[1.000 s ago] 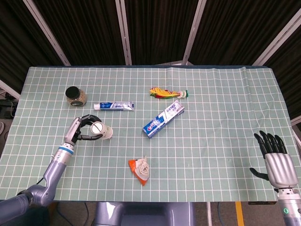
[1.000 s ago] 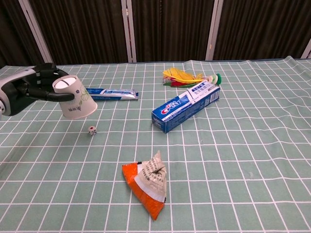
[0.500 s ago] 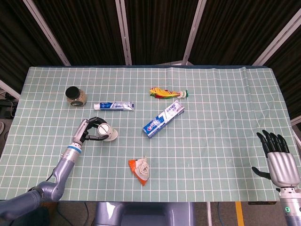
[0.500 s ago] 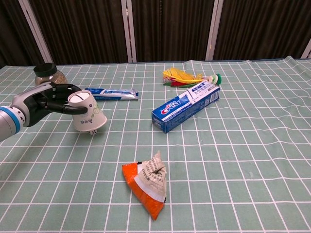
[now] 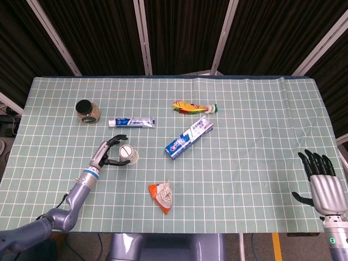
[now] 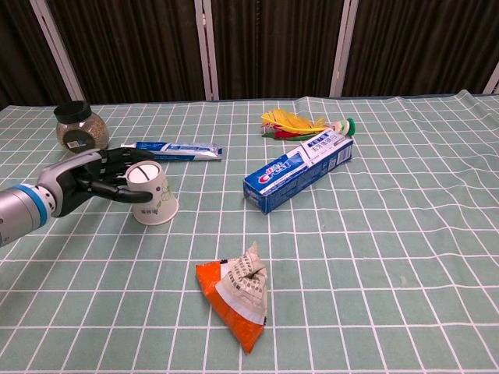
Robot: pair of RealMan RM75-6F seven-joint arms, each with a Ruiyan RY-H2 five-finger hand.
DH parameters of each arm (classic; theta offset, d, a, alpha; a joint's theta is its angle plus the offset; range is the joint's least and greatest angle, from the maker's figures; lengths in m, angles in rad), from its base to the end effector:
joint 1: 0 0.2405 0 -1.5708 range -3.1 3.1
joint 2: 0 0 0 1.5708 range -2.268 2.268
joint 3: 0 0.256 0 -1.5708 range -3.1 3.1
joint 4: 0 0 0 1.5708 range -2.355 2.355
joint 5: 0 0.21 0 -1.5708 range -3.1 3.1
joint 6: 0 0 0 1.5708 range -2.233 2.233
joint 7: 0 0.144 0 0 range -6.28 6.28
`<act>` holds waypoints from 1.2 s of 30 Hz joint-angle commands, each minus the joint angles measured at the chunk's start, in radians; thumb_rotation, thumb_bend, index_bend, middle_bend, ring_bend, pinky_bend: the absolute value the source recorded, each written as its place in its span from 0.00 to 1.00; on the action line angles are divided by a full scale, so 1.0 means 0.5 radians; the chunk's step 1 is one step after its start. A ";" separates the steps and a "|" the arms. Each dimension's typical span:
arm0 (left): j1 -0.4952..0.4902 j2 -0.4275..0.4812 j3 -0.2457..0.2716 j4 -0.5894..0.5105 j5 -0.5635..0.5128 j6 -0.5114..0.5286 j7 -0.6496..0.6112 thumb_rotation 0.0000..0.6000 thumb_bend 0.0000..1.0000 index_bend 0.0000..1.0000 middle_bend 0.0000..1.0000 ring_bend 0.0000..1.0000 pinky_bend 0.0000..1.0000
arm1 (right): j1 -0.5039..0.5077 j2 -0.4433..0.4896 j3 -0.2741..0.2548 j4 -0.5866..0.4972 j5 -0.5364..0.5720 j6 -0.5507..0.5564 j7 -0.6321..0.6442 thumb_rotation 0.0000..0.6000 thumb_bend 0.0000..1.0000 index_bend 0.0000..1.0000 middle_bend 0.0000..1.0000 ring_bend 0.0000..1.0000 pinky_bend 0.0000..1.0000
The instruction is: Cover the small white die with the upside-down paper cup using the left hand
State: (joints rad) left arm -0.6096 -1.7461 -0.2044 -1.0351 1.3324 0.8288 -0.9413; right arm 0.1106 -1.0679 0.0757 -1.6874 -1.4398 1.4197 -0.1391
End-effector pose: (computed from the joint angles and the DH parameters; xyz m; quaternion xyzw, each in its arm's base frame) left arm -0.2314 0.3471 -0.0571 -0.4284 -0.7248 -0.4937 0.2176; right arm -0.3039 -0.1930 0.1662 0.6127 -0.3706 0.3431 0.6080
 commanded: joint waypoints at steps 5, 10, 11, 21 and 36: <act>0.025 0.104 0.033 -0.113 0.124 0.117 -0.105 1.00 0.00 0.00 0.00 0.00 0.00 | -0.004 -0.003 -0.006 -0.007 -0.008 0.007 -0.015 1.00 0.00 0.00 0.00 0.00 0.00; 0.066 0.274 0.044 -0.301 0.252 0.316 -0.086 1.00 0.00 0.00 0.00 0.00 0.00 | -0.010 0.000 -0.016 -0.022 -0.030 0.020 -0.018 1.00 0.00 0.00 0.00 0.00 0.00; 0.081 0.326 0.052 -0.354 0.288 0.377 -0.044 1.00 0.00 0.00 0.00 0.00 0.00 | -0.012 0.002 -0.019 -0.029 -0.039 0.025 -0.018 1.00 0.00 0.00 0.00 0.00 0.00; 0.317 0.759 0.188 -0.661 0.461 0.809 1.246 1.00 0.00 0.00 0.00 0.00 0.00 | -0.026 0.017 -0.034 -0.066 -0.104 0.071 -0.012 1.00 0.00 0.00 0.00 0.00 0.00; 0.862 1.061 0.359 -1.297 0.209 1.318 2.381 1.00 0.00 0.00 0.00 0.00 0.00 | -0.042 -0.007 -0.034 -0.104 -0.194 0.164 -0.172 1.00 0.00 0.00 0.00 0.00 0.00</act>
State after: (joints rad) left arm -0.2401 -1.2569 -0.0533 -1.6344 1.4570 1.4295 0.2693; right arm 0.0898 -1.0714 0.0590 -1.7393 -1.5368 1.5016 -0.2247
